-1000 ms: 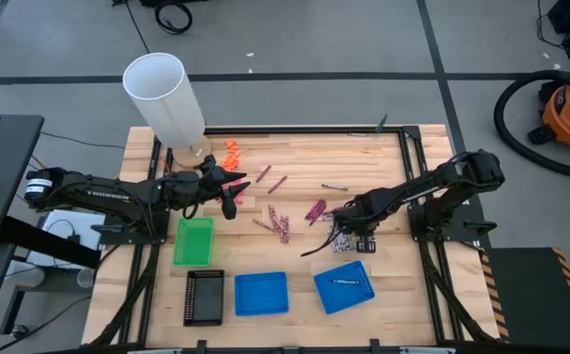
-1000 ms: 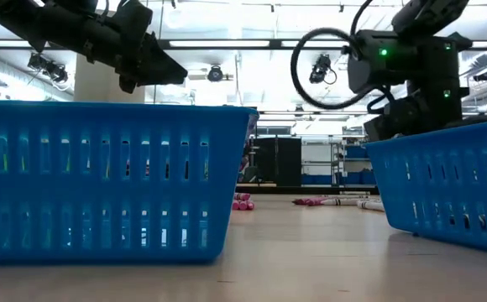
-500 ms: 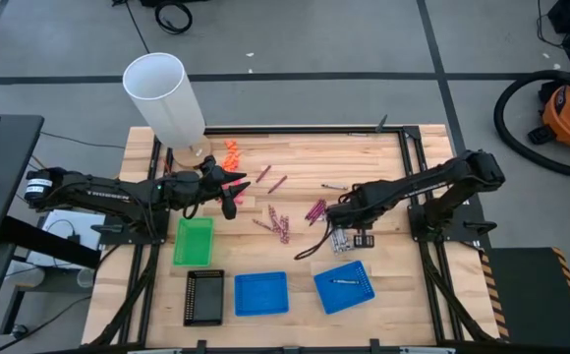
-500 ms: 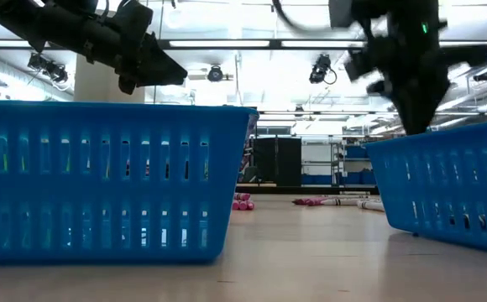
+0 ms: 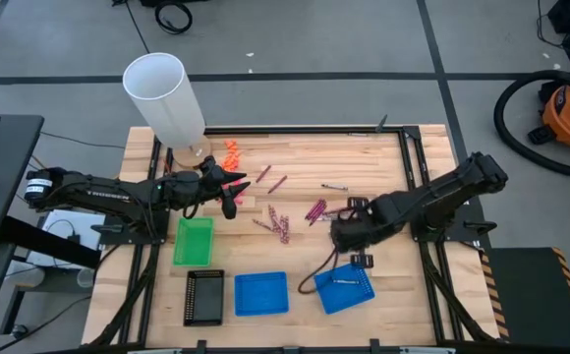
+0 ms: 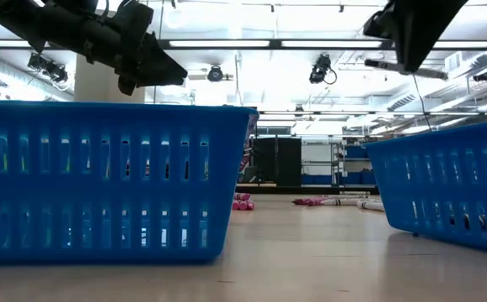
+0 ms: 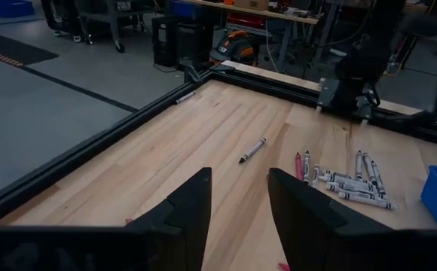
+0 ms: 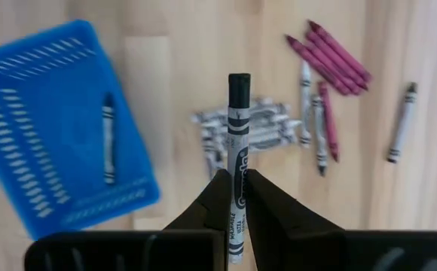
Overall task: Sort crayons
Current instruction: Put the black crayon into the right blue basket
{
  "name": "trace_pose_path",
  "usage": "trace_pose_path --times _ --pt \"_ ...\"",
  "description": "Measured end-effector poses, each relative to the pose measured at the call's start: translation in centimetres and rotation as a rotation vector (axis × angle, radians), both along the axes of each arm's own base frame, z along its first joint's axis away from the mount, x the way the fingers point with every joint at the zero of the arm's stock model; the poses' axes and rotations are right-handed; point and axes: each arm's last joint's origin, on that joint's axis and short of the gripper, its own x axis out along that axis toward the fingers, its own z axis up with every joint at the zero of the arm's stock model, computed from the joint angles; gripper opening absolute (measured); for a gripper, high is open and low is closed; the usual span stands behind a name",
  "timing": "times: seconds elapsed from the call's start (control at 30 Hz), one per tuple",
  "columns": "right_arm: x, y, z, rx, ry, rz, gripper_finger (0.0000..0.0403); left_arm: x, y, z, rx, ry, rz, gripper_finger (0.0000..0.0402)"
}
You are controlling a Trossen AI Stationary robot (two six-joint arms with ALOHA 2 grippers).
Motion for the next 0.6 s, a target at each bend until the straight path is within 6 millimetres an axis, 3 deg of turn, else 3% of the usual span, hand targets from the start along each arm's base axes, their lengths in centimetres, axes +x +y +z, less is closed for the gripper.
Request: trace_pose_path --times 0.27,0.6 --pt "-0.6 4.0 -1.2 0.093 -0.090 0.043 0.0036 0.0 0.0 0.0 -0.006 -0.002 0.001 0.0142" --pt "0.5 6.7 -7.8 0.205 -0.053 0.060 0.0037 0.0 0.0 0.0 -0.008 -0.002 0.002 0.0142"
